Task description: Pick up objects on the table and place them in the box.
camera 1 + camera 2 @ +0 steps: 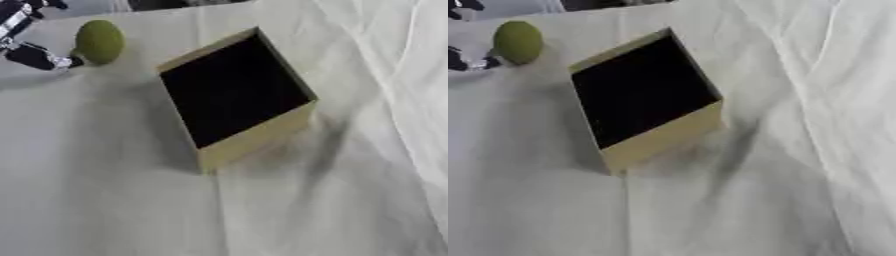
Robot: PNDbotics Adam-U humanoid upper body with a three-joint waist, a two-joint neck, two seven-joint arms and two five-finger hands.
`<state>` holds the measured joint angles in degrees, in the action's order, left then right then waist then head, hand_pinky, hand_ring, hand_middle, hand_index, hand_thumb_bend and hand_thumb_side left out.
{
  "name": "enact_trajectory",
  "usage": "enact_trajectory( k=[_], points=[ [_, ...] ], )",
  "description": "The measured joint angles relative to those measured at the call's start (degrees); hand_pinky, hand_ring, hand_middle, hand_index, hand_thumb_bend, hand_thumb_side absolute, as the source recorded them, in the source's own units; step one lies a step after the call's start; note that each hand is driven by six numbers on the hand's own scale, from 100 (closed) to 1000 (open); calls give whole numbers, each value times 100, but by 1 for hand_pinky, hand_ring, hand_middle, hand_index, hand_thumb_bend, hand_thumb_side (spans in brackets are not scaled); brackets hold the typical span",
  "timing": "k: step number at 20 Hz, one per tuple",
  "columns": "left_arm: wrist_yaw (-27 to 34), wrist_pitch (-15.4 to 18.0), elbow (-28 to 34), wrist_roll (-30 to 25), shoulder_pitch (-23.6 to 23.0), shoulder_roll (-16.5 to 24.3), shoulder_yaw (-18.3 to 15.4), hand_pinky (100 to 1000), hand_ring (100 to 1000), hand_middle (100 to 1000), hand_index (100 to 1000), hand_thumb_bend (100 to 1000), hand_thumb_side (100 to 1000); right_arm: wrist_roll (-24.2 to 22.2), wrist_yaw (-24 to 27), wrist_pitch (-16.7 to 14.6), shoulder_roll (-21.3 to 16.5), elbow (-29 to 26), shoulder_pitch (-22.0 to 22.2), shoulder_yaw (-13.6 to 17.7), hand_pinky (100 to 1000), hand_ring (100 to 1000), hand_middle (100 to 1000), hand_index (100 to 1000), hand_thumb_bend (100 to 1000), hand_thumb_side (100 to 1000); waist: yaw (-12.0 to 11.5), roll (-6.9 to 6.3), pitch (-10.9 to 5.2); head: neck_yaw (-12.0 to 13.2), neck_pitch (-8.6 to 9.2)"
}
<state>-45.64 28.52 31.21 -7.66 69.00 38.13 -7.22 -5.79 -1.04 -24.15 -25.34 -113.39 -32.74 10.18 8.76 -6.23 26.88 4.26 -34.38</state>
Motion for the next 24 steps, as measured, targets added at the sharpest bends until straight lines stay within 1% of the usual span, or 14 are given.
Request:
enact_trajectory(
  k=[4,9,13,20,24],
  points=[
    [164,-55,12,-39,10,0,-27,844,998,860,873,706,274,-41,9,-15,2,0,-3,-1,869,892,653,766,100,443,15,4,51,64,0],
    [428,-117,37,-140,21,-1,-36,840,1000,865,877,710,292,-61,9,-18,44,0,-8,-1,870,894,653,766,100,442,50,19,113,323,3],
    [608,-174,70,-224,70,-39,-61,838,1000,872,880,713,313,-82,10,-18,53,0,-60,-1,871,896,652,766,100,445,157,15,170,476,51],
    [726,-398,69,-188,72,-47,-107,836,1000,888,884,692,317,-107,14,-21,96,0,-110,-2,873,900,652,767,100,455,322,-40,243,568,173],
    [744,-451,67,-209,72,-51,-107,832,1000,887,882,678,293,-122,15,-6,99,0,-123,-2,874,901,651,767,100,460,360,-53,264,581,176]
  ],
)
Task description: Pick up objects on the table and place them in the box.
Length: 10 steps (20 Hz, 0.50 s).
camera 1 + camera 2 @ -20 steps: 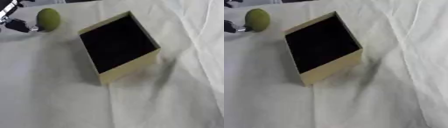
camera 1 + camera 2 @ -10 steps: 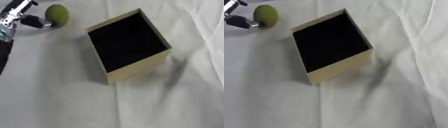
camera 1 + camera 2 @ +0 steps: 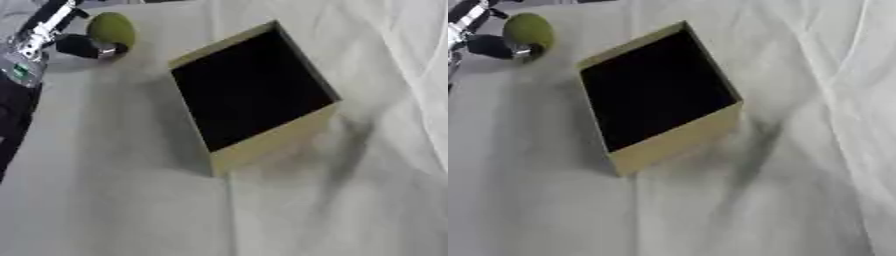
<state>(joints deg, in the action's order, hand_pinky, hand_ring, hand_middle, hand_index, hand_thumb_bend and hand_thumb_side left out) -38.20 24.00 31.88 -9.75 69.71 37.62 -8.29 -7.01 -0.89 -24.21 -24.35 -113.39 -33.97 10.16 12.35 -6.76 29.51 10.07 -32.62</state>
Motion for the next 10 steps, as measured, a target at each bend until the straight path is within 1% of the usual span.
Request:
enact_trajectory(
  k=[1,3,5,8,10],
  points=[
    [14,-5,0,-10,0,-3,0,813,1000,873,869,634,241,-3,0,3,2,0,-1,0,874,902,651,767,100,461,4,-8,4,0,0],
    [42,1,0,-27,0,-27,0,764,957,824,841,487,100,-6,0,6,10,0,-3,0,874,902,651,767,100,464,23,-14,7,0,1],
    [92,-6,0,-21,0,-53,-7,696,894,774,795,318,100,-15,0,15,30,0,-3,0,875,904,650,767,100,470,28,-14,8,0,1],
    [196,-38,-1,19,0,-53,-22,645,854,751,771,222,100,-30,0,33,44,0,0,0,876,905,650,767,100,471,28,-14,8,0,1],
    [255,-48,-1,30,0,-53,-23,645,854,751,771,222,100,-38,0,42,45,0,2,0,876,905,650,767,100,471,28,-14,8,0,1]
  ],
)
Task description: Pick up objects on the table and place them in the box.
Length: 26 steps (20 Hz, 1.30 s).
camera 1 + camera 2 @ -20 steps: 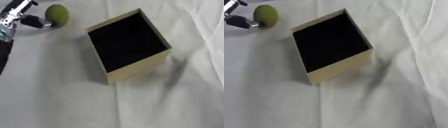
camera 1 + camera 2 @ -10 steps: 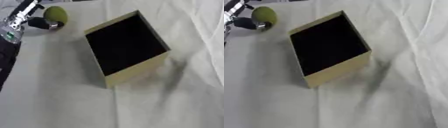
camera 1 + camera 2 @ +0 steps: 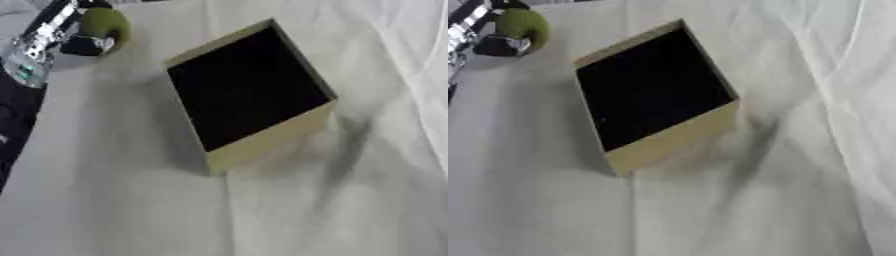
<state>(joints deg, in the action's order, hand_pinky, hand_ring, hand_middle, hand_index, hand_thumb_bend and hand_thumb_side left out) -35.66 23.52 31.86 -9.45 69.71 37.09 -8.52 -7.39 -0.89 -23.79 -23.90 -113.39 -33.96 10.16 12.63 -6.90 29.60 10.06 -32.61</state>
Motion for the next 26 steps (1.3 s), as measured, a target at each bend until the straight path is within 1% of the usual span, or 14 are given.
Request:
enact_trajectory(
  k=[1,2,4,5,6,7,11,12,16,17,18,20,26],
  points=[
    [22,-3,0,3,0,0,0,588,813,721,744,186,100,-2,0,3,0,0,0,0,876,904,650,767,100,473,0,0,0,0,0],
    [40,-13,-2,13,0,0,0,581,792,701,737,210,100,-5,0,6,0,0,2,0,876,905,649,767,100,476,0,0,0,0,-1],
    [31,-80,-3,80,-2,1,26,566,771,681,725,216,100,-13,0,13,1,0,21,0,877,905,649,767,100,477,0,0,0,0,-3],
    [0,-132,-2,133,-2,3,53,538,745,658,709,232,100,-15,0,15,1,0,23,0,877,905,648,767,100,480,0,-1,0,0,-4],
    [-52,-192,-1,198,-4,6,90,518,716,631,692,221,100,-16,0,16,1,0,23,0,877,905,648,767,100,482,1,-2,0,0,-5],
    [-116,-243,3,267,-4,11,137,495,690,608,674,188,100,-18,0,19,2,0,23,0,878,905,648,767,100,484,1,-4,0,0,-6],
    [-429,-330,38,570,-7,18,303,495,690,608,674,188,100,-39,0,39,5,0,26,0,878,905,648,767,100,484,5,-7,0,3,-8],
    [-525,-328,40,636,-7,18,313,452,660,567,636,100,100,-41,0,41,6,0,27,0,879,906,647,767,100,491,6,-7,0,5,-9],
    [-894,-184,115,879,-7,12,306,447,654,564,633,100,100,-63,0,63,8,0,76,1,880,907,647,768,100,495,0,-7,-14,7,-32],
    [-989,-135,126,929,-9,9,294,447,651,562,631,100,100,-68,0,68,12,0,76,2,879,906,647,768,100,511,-6,-7,-26,7,-51],
    [-1078,-88,146,976,-10,7,275,447,650,561,631,100,100,-74,0,74,15,0,78,2,879,906,648,768,100,493,-13,-7,-35,5,-62],
    [-1240,1,201,1065,-13,5,243,447,642,558,629,100,100,-81,0,82,16,0,97,3,879,905,648,768,100,489,-37,-5,-59,-3,-85],
    [-1416,253,596,1203,-12,5,246,451,619,549,628,100,100,-77,1,99,17,0,142,5,877,900,650,768,100,474,-126,-2,-210,-52,-213]
  ],
)
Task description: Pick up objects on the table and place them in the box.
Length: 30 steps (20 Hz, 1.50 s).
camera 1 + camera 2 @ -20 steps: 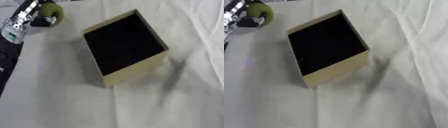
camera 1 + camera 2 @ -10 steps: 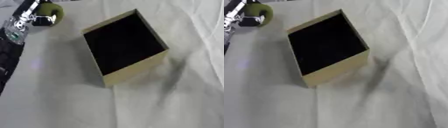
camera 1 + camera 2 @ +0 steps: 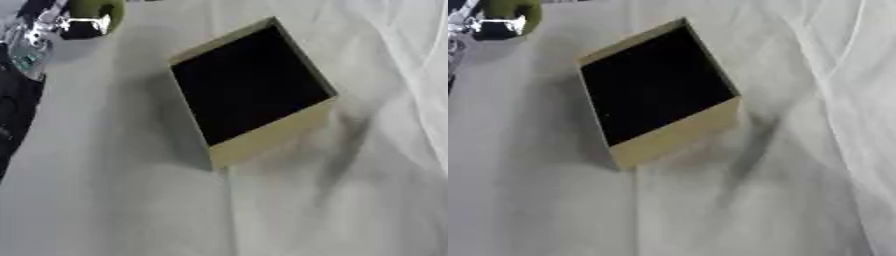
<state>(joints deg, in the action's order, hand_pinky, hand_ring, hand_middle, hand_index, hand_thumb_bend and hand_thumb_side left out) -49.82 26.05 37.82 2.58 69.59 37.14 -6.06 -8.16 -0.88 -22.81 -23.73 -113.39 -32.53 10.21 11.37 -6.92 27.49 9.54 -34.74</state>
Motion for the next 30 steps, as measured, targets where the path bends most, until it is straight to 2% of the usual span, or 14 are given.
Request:
enact_trajectory(
  k=[8,15,23,30],
  points=[
    [49,299,782,-72,107,-90,319,459,589,536,629,100,100,40,4,36,-4,0,87,3,875,895,654,768,100,460,-146,30,-195,-139,-160],
    [377,627,1703,-151,99,-601,833,454,586,535,626,100,100,186,25,37,-6,0,124,76,871,884,661,769,100,433,-294,110,-317,-340,-254],
    [601,342,2763,-588,-194,-1381,1006,449,590,537,626,100,100,736,109,0,-22,0,-41,161,869,863,679,770,100,378,-422,199,-474,-530,-297],
    [247,150,3155,-827,-513,-1998,1052,459,594,541,632,103,100,1166,-58,-76,-32,0,-102,106,866,857,680,769,100,354,-491,249,-541,-590,-301]
  ],
)
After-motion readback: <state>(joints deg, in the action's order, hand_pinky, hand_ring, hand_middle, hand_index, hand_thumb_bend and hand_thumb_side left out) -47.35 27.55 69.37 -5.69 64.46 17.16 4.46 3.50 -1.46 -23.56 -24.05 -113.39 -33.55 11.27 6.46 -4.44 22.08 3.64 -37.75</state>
